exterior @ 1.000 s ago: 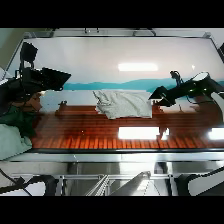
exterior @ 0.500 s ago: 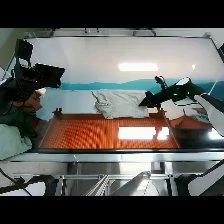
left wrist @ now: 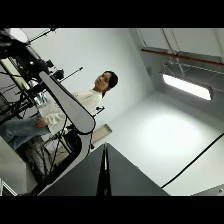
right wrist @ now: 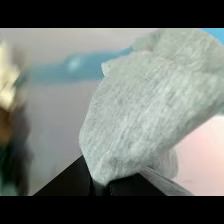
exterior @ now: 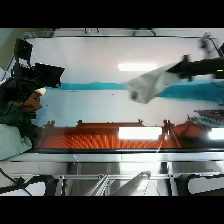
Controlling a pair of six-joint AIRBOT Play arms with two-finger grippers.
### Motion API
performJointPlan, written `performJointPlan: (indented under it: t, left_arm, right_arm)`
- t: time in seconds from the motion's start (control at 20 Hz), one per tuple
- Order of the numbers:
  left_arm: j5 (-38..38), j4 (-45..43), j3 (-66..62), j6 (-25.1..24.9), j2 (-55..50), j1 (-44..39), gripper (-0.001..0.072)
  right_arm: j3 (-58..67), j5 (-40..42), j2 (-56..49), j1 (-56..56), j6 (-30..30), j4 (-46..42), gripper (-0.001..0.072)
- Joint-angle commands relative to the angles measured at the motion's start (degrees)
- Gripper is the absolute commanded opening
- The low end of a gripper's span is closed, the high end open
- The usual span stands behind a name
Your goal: Fold the shirts.
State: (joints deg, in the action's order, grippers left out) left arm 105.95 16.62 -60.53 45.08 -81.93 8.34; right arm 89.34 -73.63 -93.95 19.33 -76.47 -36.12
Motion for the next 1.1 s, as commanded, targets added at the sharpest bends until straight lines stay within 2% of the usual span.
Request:
performJointPlan:
  t: [0.0, 0.1, 0.2, 0.3, 0.5, 0.7, 0.95, 1.0, 1.05]
  left_arm:
    - [0.4, -0.1, 0.0, -0.1, 0.0, 0.0, 0.0016]
    - [0.4, -0.1, 0.0, -0.1, 0.0, 0.0, 0.0016]
    - [0.4, -0.1, 0.0, -0.1, 0.0, 0.0, 0.0017]
    - [0.4, -0.2, 0.0, -0.1, 0.0, 0.0, 0.0016]
    - [0.4, -0.5, 0.0, -0.1, 0.0, 0.0, 0.0016]
    - [0.1, -0.5, 0.0, -0.1, 0.0, 0.0, 0.0016]
    - [0.2, -0.5, 0.0, -0.1, 0.0, 0.0, 0.0016]
    - [0.2, -0.6, 0.0, -0.1, 0.0, 0.0, 0.0016]
    - [0.1, -0.5, 0.0, -0.1, 0.0, 0.0, 0.0016]
  right_arm:
    - [2.9, 5.1, 5.0, 11.9, -17.7, -23.7, 0.0016]
    - [2.0, 2.2, 6.0, 16.2, -23.3, -41.4, 0.0016]
    - [-1.5, 0.7, 6.7, 20.6, -25.9, -51.1, 0.0016]
    - [-7.6, 2.4, 7.7, 25.6, -26.4, -52.0, 0.0016]
    - [-22.7, 11.6, 11.4, 34.5, -27.3, -52.2, 0.0017]
    - [-35.7, 12.7, 12.7, 39.5, -27.3, -52.5, 0.0017]
    - [-38.3, 13.8, 17.0, 40.9, -27.3, -54.3, 0.0019]
    - [-38.3, 13.1, 18.0, 40.9, -27.3, -53.9, 0.0038]
    - [-38.2, 11.6, 18.5, 40.9, -27.3, -53.7, 0.0265]
